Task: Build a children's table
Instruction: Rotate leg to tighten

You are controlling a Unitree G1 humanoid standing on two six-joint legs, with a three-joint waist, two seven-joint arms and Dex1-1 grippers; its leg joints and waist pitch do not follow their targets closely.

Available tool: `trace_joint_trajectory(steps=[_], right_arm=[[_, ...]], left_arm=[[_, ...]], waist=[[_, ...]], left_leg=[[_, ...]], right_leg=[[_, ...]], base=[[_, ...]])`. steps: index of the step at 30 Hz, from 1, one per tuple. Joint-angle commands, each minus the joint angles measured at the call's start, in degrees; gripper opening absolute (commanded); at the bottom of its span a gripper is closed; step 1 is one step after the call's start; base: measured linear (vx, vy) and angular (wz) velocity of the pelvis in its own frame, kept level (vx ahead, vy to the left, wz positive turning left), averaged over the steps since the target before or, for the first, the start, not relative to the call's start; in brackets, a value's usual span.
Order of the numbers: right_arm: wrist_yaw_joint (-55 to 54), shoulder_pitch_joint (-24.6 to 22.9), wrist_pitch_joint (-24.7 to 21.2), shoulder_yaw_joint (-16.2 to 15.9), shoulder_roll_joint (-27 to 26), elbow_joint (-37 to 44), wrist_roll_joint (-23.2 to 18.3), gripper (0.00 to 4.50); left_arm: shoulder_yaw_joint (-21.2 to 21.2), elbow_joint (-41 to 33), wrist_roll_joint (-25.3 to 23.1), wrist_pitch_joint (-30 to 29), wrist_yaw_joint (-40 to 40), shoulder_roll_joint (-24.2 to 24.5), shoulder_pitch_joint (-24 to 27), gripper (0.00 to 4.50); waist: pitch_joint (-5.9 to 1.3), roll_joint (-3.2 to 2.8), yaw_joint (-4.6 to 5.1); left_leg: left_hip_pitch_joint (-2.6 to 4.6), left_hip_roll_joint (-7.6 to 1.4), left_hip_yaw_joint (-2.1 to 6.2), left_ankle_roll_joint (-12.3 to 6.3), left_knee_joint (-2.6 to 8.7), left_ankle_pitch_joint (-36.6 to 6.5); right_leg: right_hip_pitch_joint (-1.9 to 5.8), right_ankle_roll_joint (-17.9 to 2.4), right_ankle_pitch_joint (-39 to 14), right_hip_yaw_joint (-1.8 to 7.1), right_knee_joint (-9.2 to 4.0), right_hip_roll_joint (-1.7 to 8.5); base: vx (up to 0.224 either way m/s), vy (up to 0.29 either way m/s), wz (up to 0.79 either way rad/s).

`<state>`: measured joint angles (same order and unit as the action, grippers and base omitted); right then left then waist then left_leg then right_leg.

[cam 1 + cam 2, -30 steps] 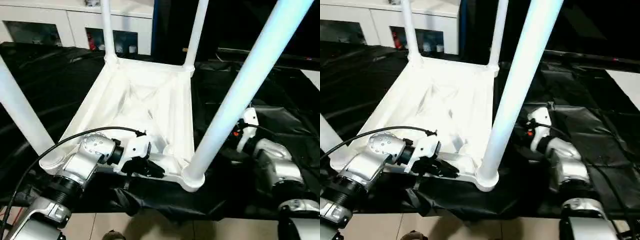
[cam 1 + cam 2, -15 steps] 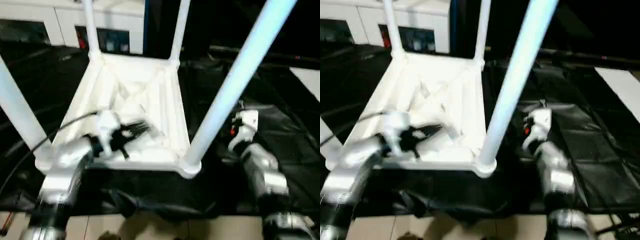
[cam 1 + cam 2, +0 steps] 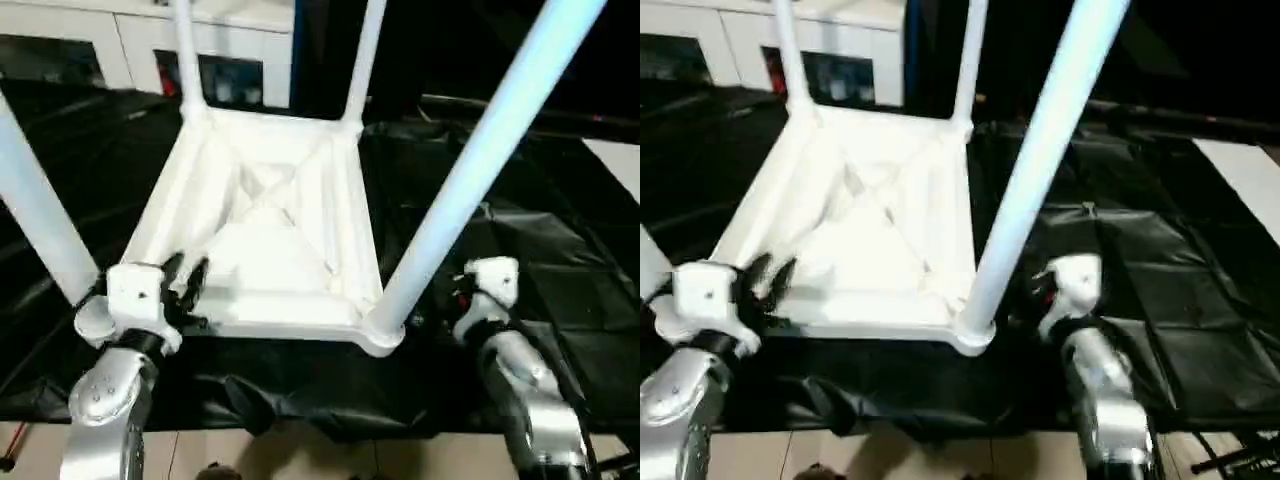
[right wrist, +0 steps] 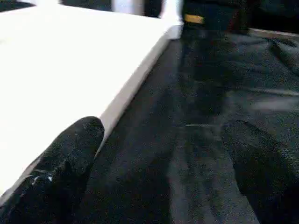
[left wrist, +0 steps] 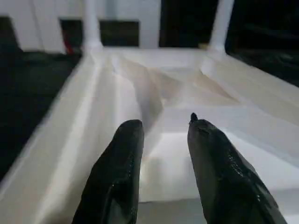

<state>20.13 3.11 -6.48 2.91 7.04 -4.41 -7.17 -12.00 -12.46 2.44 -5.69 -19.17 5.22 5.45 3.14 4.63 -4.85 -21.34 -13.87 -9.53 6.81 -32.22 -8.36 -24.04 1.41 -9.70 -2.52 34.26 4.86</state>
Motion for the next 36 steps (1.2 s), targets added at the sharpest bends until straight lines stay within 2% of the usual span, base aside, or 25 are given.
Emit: trace_joint_trajectory(steps=[1, 4, 6, 10, 13, 17, 18, 19, 20, 21, 22, 23, 24, 25, 26, 27, 28, 29, 30, 31, 32, 33, 34, 35, 36], right_arm=[[2.2, -1.7, 0.1, -0.7, 1.0, 2.7, -0.8, 4.5], [6.6, -3.8, -3.0, -1.0, 2.5, 5.5, -4.1, 4.5], [6.7, -4.2, -4.0, -0.4, 2.7, 6.2, -5.2, 4.5], [4.2, -3.7, -4.6, 1.1, 2.3, 5.4, -5.4, 4.5], [4.0, -4.1, -5.4, 1.5, 2.3, 6.3, -5.8, 4.5], [4.1, -5.3, -5.2, 2.1, 3.5, 7.2, -5.9, 4.5], [4.4, -5.4, -5.4, 2.3, 3.7, 7.2, -6.3, 4.5], [4.5, -5.4, -5.6, 2.5, 3.8, 7.2, -6.6, 4.5], [4.6, -5.5, -5.7, 2.6, 4.0, 7.3, -6.8, 4.5], [4.9, -5.6, -5.7, 2.9, 4.3, 7.5, -7.5, 4.5], [5.0, -5.6, -5.7, 3.0, 4.4, 7.6, -7.6, 4.5], [5.4, -5.7, -5.6, 3.2, 4.6, 7.6, -7.9, 4.5], [5.9, -5.7, -5.6, 3.3, 4.8, 7.7, -8.3, 4.5], [6.5, -5.8, -5.7, 3.3, 5.1, 7.7, -8.7, 4.5], [8.2, -6.3, -5.9, 3.0, 6.0, 8.1, -9.2, 4.5], [9.4, -6.8, -6.3, 2.7, 6.9, 8.4, -9.4, 4.5], [12.1, -7.6, -6.2, 2.0, 8.8, 8.5, -9.4, 4.5], [13.8, -8.1, -6.1, 1.4, 10.0, 8.6, -9.3, 4.5], [15.8, -8.6, -5.8, 1.4, 11.5, 8.4, -9.6, 4.5], [16.9, -8.9, -5.6, 1.6, 12.4, 8.2, -9.9, 4.5], [18.1, -9.0, -5.6, 1.8, 13.3, 8.2, -10.4, 4.5], [19.1, -9.0, -5.7, 2.0, 14.0, 8.1, -10.8, 4.5], [20.9, -8.7, -6.1, 2.7, 15.2, 8.1, -12.1, 4.5], [22.3, -8.6, -6.5, 2.8, 15.8, 8.4, -13.1, 4.5], [23.9, -8.5, -7.0, 2.5, 16.6, 8.8, -13.9, 4.5]], left_arm=[[1.6, -2.2, -1.2, 0.4, 0.6, -0.7, 2.0, 1.77], [3.1, -3.7, -0.7, -0.7, 0.4, -0.5, 4.2, 1.77], [3.4, -3.3, -0.6, -0.5, 0.8, -0.2, 4.4, 1.77], [3.8, -3.3, -1.1, -1.1, 1.5, 0.2, 3.7, 1.77], [4.2, -4.0, -1.5, -1.7, 1.5, 0.2, 3.8, 1.77], [5.0, -4.3, -0.8, -2.7, 1.7, 0.3, 4.1, 1.77], [5.1, -4.2, -0.3, -2.3, 1.6, 0.1, 4.2, 1.77], [5.3, -4.2, -0.1, -2.0, 1.6, 0.1, 4.2, 1.77], [5.3, -4.2, -0.1, -1.7, 2.0, 0.0, 4.2, 1.77], [4.9, -4.2, -0.1, -2.0, 2.8, -0.1, 4.1, 1.77], [4.8, -4.2, -0.2, -2.2, 3.0, -0.2, 4.1, 1.77], [4.8, -4.2, -0.2, -1.6, 2.8, -0.1, 4.2, 1.77], [4.8, -4.3, -0.2, -1.1, 2.7, 0.0, 4.3, 1.77], [4.9, -4.5, -0.1, -0.7, 2.6, -0.1, 4.5, 1.77], [4.8, -4.9, 0.1, 0.2, 2.7, -0.2, 5.0, 1.77], [4.7, -5.2, 0.2, 0.8, 3.0, -0.4, 5.3, 1.77], [4.0, -5.7, 0.8, 1.8, 3.6, -1.0, 6.0, 1.77], [3.5, -6.0, 1.2, 2.4, 4.1, -1.4, 6.4, 2.07], [2.6, -6.4, 2.7, 2.9, 4.2, -1.9, 7.3, 2.07], [2.1, -6.6, 3.7, 3.2, 4.2, -2.2, 7.8, 2.07], [1.6, -6.8, 3.2, 4.3, 4.7, -1.9, 8.6, 2.12], [1.4, -6.8, 2.6, 5.2, 5.0, -1.7, 9.2, 2.18], [0.5, -7.1, 2.3, 7.2, 5.6, -1.7, 10.4, 2.18], [0.1, -7.2, 2.8, 7.7, 5.7, -2.1, 10.8, 2.45], [-0.2, -7.2, 2.8, 8.4, 6.1, -2.2, 11.1, 2.51]], waist=[[-2.6, -0.96, 0.58], [-2.59, -0.94, 0.94], [-2.59, -0.45, 1.16], [-2.63, -1.14, 1.96], [-2.55, -0.81, 2.33], [-2.43, -0.94, 2.6], [-2.45, -1.52, 2.62], [-2.66, -1.22, 2.95], [-3.05, -1.18, 2.97], [-3.57, -1.01, 2.93], [-4.01, -1.05, 3.12], [-4.12, -1.0, 3.48], [-4.5, -0.9, 3.49], [-4.15, -0.97, 3.43], [-3.64, -1.14, 3.78], [-3.23, -1.31, 4.13], [-2.28, -1.78, 5.46], [-1.54, -4.34, 2.36], [-0.65, -4.07, 0.43], [-0.65, -3.44, -0.68], [-1.16, 0.16, -1.21], [-0.72, 1.3, -0.95], [-1.16, 0.98, -0.25], [-1.56, 0.0, -1.02], [-2.01, 0.28, -1.2]], left_leg=[[0.74, 1.23, -0.51, 0.14, 3.69, -30.7], [0.75, 1.35, -0.32, 0.01, 3.75, -31.5], [0.68, 1.32, -0.26, -0.14, 3.79, -31.6], [0.48, 1.33, 0.13, 0.35, 4.06, -31.8], [0.74, 1.54, 0.12, 0.31, 3.72, -32.7], [0.9, 1.66, 0.21, 0.17, 3.52, -33.4], [0.86, 1.69, 0.29, 0.23, 3.58, -33.2], [-0.44, 1.69, 0.13, -0.74, 3.52, -28.3], [-1.73, 1.8, -0.45, -2.64, 3.42, -19.8], [-2.02, 1.98, -0.88, -3.93, 2.8, -15.3], [-2.58, 2.22, -1.24, -6.15, 2.38, -12.9], [-3.22, 2.43, -1.29, -6.86, 1.7, -14.8], [-3.54, 2.55, -1.25, -6.89, 1.28, -14.5], [-2.47, 2.45, -1.26, -6.02, 0.96, -21.5], [-0.82, 2.51, -0.77, -3.21, 0.12, -30.7], [-0.1, 2.53, -0.33, -2.03, -0.08, -34.5], [0.29, 2.11, 0.65, -0.94, 0.5, -40.5], [-5.85, -2.34, 1.6, -0.99, 9.05, -52.0], [-7.43, -1.38, -0.56, 1.29, 8.86, -54.7], [-4.6, -2.61, -1.83, -2.34, 10.13, -55.3], [-0.74, -1.27, -1.52, -0.01, 2.8, -44.8], [2.83, 2.05, -1.84, 0.56, -5.99, -32.2], [-1.17, 1.92, 0.9, -1.2, -7.41, -14.4], [-1.24, 0.64, 1.46, 0.99, -2.05, -14.4], [-0.3, 0.52, 1.39, 1.12, -0.6, -18.2]], right_leg=[[0.86, -0.1, -32.1, 0.53, -6.61, 0.64], [0.87, 0.5, -32.5, 0.42, -6.84, 0.31], [0.99, 0.5, -32.3, 0.35, -6.92, 0.38], [1.23, -0.3, -30.6, 0.35, -6.86, 0.44], [0.97, 0.1, -32.3, 0.2, -7.29, 0.39], [0.84, 0.4, -33.9, -0.06, -7.7, 0.25], [0.88, 0.3, -33.5, -0.05, -7.66, 0.29], [1.1, -1.4, -27.6, 0.16, -7.4, 0.23], [0.92, -5.0, -16.5, 0.34, -6.6, -0.37], [0.66, -6.7, -11.3, 0.38, -6.34, -0.53], [0.14, -8.6, -9.3, -0.1, -6.21, -0.89], [-0.46, -8.5, -14.0, -0.64, -6.47, -0.81], [-0.4, -8.1, -15.2, -0.78, -6.55, -0.62], [-1.2, -6.0, -24.8, -1.47, -7.24, -0.67], [-2.08, -0.5, -39.1, -2.69, -8.73, -0.58], [-2.26, 2.3, -43.9, -3.92, -9.83, -0.88], [-1.37, 6.4, -46.8, -7.94, -12.4, -2.23], [7.13, -0.1, -25.7, -5.77, 5.76, -1.03], [7.01, -3.3, -16.7, -6.45, 6.62, -1.22], [5.58, -2.9, -15.0, -3.12, 8.37, -1.07], [1.86, 3.2, -45.5, 2.57, 1.37, 2.15], [-3.58, 5.5, -62.7, 2.58, -7.57, 5.87], [-0.01, 4.4, -66.4, 5.4, -7.52, 8.4], [1.87, 1.7, -54.0, 2.99, -5.42, 5.74], [1.59, 0.6, -44.7, 2.19, -4.22, 3.73]], base=[[0.0, 0.0, 0.0], [0.0, 0.0, 0.0], [0.0, 0.0, 0.0], [0.0, 0.0, 0.0], [0.0, 0.0, 0.0], [0.0, 0.0, 0.0], [0.0, 0.0, 0.0], [0.0, 0.0, 0.0], [0.0, 0.0, 0.0], [0.0, 0.0, 0.0], [0.0, 0.0, 0.0], [0.0, 0.0, 0.0], [0.0, 0.0, 0.0], [0.0, 0.0, 0.0], [-0.066, -0.004, -0.07], [-0.066, -0.004, -0.07], [-0.101, 0.024, -0.18], [0.032, 0.079, -0.17], [0.032, 0.079, -0.17], [0.069, 0.005, 0.04], [-0.001, -0.125, 0.07], [-0.001, -0.125, 0.07], [-0.016, -0.068, -0.15], [0.0, 0.0, 0.0], [0.0, 0.0, 0.0]])
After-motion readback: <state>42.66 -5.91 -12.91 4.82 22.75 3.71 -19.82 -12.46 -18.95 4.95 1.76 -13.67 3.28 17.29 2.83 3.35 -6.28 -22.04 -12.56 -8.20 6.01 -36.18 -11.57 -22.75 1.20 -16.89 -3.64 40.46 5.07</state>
